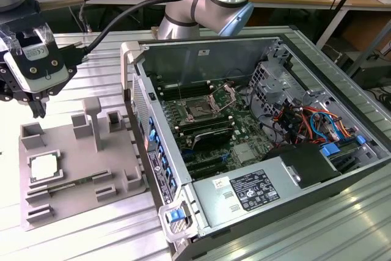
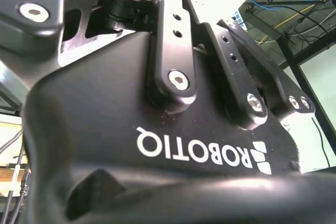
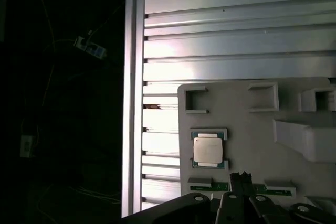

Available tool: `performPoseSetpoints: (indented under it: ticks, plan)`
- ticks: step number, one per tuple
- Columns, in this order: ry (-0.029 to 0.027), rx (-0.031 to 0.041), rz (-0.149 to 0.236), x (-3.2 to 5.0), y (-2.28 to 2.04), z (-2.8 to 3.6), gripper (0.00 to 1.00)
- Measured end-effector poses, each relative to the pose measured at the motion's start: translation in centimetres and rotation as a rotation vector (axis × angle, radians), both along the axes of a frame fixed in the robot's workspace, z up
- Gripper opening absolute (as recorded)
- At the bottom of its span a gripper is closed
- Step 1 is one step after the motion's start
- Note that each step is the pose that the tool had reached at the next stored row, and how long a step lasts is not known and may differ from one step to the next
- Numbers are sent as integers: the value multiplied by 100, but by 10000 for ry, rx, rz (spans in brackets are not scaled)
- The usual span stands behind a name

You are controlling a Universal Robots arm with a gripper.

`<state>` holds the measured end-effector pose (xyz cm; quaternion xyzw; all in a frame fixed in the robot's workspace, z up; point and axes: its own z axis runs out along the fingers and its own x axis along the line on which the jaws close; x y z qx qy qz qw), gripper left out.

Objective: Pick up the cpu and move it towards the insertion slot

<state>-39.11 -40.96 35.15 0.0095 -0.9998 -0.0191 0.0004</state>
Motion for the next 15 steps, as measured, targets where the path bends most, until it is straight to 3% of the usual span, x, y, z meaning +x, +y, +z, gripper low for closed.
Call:
performPoseSetpoints:
  ticks: [15]
  plan:
    - [0, 1, 0, 0, 0, -70, 11]
